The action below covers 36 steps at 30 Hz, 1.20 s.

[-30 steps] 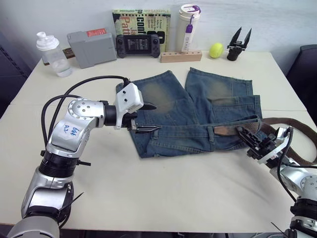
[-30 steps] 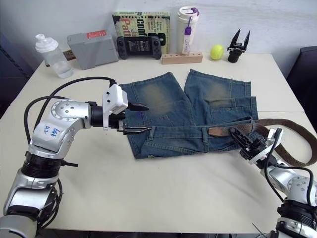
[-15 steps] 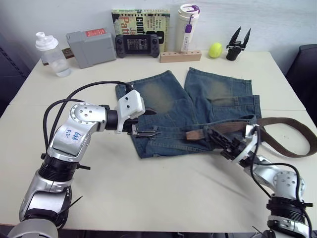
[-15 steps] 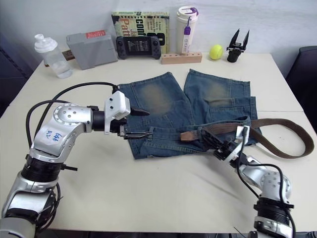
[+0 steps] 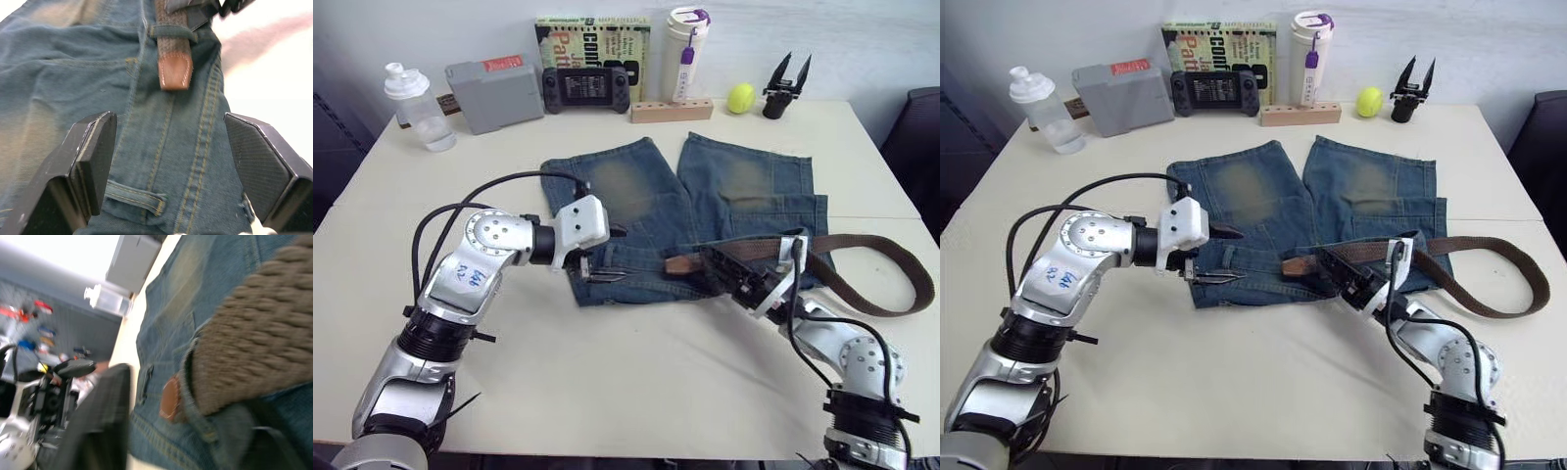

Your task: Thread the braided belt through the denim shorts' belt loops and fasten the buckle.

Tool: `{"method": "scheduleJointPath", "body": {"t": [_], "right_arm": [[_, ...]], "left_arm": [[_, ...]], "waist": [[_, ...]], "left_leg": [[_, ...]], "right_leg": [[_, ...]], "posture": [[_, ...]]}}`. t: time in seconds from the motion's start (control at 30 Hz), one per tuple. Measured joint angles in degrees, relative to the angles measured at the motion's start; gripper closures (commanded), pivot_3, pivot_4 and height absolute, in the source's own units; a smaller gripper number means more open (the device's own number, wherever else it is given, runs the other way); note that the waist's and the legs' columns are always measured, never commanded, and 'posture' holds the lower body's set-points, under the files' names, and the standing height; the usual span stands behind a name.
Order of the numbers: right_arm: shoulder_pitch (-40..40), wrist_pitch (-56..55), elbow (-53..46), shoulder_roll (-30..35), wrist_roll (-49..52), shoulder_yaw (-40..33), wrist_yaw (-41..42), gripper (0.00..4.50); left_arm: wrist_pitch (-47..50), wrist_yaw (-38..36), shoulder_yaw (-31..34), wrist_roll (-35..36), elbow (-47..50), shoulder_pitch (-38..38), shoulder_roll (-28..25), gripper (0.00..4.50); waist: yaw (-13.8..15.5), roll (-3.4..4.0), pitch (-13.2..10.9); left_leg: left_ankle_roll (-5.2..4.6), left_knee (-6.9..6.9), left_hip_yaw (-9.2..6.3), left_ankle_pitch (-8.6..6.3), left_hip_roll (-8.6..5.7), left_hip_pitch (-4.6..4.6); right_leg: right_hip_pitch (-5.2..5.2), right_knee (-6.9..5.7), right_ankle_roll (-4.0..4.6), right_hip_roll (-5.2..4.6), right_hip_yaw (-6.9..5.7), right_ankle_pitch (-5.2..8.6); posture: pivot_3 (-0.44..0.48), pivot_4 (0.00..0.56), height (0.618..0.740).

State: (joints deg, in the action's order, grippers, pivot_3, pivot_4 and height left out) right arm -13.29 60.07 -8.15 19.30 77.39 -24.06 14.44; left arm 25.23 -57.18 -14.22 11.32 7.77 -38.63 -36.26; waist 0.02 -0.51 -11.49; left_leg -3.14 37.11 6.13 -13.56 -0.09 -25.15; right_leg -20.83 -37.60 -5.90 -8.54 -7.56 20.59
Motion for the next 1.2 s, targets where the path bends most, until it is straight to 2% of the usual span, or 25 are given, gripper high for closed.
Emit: {"method": "scheduleJointPath", "body": {"t": [0.03,0.07,0.17,0.2,0.33,0.4,0.47,0.5,0.6,0.7,0.77,0.87,1.1,1.13,1.2], "right_arm": [[0.7,0.2,-1.1,1.5,0.6,-0.4,-0.1,0.28],[1.6,0.5,-2.5,3.3,0.8,-0.6,-0.2,0.03],[4.4,1.9,-7.1,10.5,1.1,-1.6,0.2,0.03],[6.9,3.1,-11.0,16.0,0.9,-1.7,2.3,0.03],[10.9,2.3,-17.7,23.6,-4.0,0.0,8.0,0.03],[12.8,-3.4,-22.1,28.4,-13.5,4.2,13.2,0.03],[14.9,-13.8,-25.7,32.7,-27.9,11.7,17.5,0.03],[15.1,-15.6,-25.8,33.1,-30.4,12.9,18.0,0.03],[16.4,-32.1,-24.3,38.3,-52.7,22.8,19.1,0.03],[15.9,-42.7,-20.2,38.3,-64.6,26.2,18.0,0.03],[15.4,-46.8,-17.7,37.7,-69.1,27.5,17.2,0.03],[13.6,-52.4,-11.5,36.0,-76.7,28.9,15.4,0.8],[13.0,-55.0,-7.4,31.8,-80.7,28.1,14.8,4.21],[13.0,-54.9,-7.4,31.7,-80.9,28.0,14.9,4.48],[13.0,-54.5,-7.5,31.3,-80.9,27.7,15.0,4.48]], "left_arm": [[-0.7,-0.1,-0.3,-0.3,-0.2,0.0,0.1,0.67],[-1.5,-0.3,-0.4,-0.4,-0.6,0.0,0.4,0.67],[-4.0,-1.2,-0.6,-0.9,-2.2,0.0,1.0,0.67],[-7.0,-1.9,-1.8,-2.1,-3.1,0.0,1.6,0.67],[-12.7,-2.1,-3.8,-4.9,-6.8,-0.2,3.8,0.67],[-17.3,-1.3,-5.0,-7.2,-9.5,-0.4,5.4,0.67],[-22.4,0.5,-5.9,-9.9,-13.3,-1.2,7.7,0.67],[-23.1,0.8,-6.0,-10.2,-13.7,-1.3,8.0,0.67],[-29.3,2.9,-6.1,-12.3,-18.3,-3.2,11.0,0.67],[-33.4,5.0,-6.1,-14.0,-21.1,-5.3,13.1,0.67],[-36.2,6.2,-6.1,-15.3,-22.4,-6.3,13.9,0.67],[-43.3,10.2,-7.4,-19.5,-27.2,-8.1,16.6,0.67],[-55.9,15.5,-11.0,-27.7,-33.9,-9.5,18.3,0.67],[-56.7,15.3,-11.5,-27.8,-33.9,-9.5,18.3,0.67],[-57.9,14.9,-11.7,-27.9,-33.6,-9.3,17.9,0.67]], "waist": [[0.1,0.0,0.0],[0.2,0.02,0.0],[0.3,0.03,0.0],[0.4,0.03,0.0],[0.7,0.04,0.0],[0.8,0.04,0.0],[1.2,0.02,0.0],[1.4,0.02,0.0],[1.6,0.01,0.0],[1.7,-0.03,0.0],[1.6,-0.04,0.0],[1.6,-0.04,0.0],[1.5,-0.04,0.0],[1.5,-0.04,0.0],[1.4,-0.04,0.0]], "left_leg": [[-0.01,0.01,0.0,-0.01,-0.02,-0.01],[-0.04,0.03,0.0,-0.02,-0.05,-0.02],[-0.07,0.03,0.01,-0.03,-0.07,-0.01],[-0.07,0.02,-0.02,-0.04,-0.03,0.01],[-0.08,0.01,0.01,-0.04,-0.02,0.02],[-0.1,0.04,0.04,-0.05,-0.02,0.02],[-0.1,0.05,0.05,-0.06,-0.02,0.01],[-0.1,0.06,0.05,-0.06,-0.02,0.0],[-0.11,0.13,0.09,-0.04,-0.09,-0.05],[-0.12,0.18,0.07,-0.03,-0.1,-0.04],[-0.12,0.19,0.06,-0.02,-0.1,0.0],[-0.13,0.2,0.0,0.05,-0.1,0.0],[-0.15,0.24,-0.06,0.07,-0.1,0.0],[-0.15,0.25,-0.07,0.07,-0.1,-0.01],[-0.15,0.26,-0.09,0.07,-0.1,0.0]], "right_leg": [[0.0,0.01,0.0,-0.02,0.0,0.0],[0.0,0.05,0.0,-0.05,0.0,0.0],[-0.01,0.19,0.0,-0.09,0.01,0.0],[0.05,0.27,0.0,-0.06,-0.04,0.0],[0.05,0.26,0.0,-0.04,-0.04,0.0],[0.04,0.26,-0.01,-0.05,-0.03,0.0],[0.03,0.27,-0.03,-0.05,-0.03,0.0],[0.03,0.27,-0.03,-0.05,-0.04,-0.01],[0.0,0.23,-0.1,-0.09,-0.06,-0.03],[0.07,0.27,-0.17,-0.09,-0.07,-0.07],[0.12,0.27,-0.18,-0.08,-0.08,-0.07],[0.16,0.26,-0.17,-0.05,-0.19,-0.07],[0.2,0.26,-0.17,-0.06,-0.21,-0.07],[0.2,0.25,-0.17,-0.06,-0.21,-0.07],[0.21,0.26,-0.17,-0.06,-0.21,-0.07]], "posture": [[0.0,0.15,0.694],[0.0,0.15,0.694],[0.0,0.15,0.694],[0.0,0.15,0.694],[0.0,0.15,0.694],[0.0,0.15,0.694],[0.0,0.15,0.694],[0.0,0.15,0.694],[0.0,0.15,0.694],[0.0,0.15,0.694],[0.0,0.15,0.694],[0.0,0.15,0.694],[0.0,0.15,0.694],[0.0,0.15,0.694],[0.0,0.15,0.694]]}}
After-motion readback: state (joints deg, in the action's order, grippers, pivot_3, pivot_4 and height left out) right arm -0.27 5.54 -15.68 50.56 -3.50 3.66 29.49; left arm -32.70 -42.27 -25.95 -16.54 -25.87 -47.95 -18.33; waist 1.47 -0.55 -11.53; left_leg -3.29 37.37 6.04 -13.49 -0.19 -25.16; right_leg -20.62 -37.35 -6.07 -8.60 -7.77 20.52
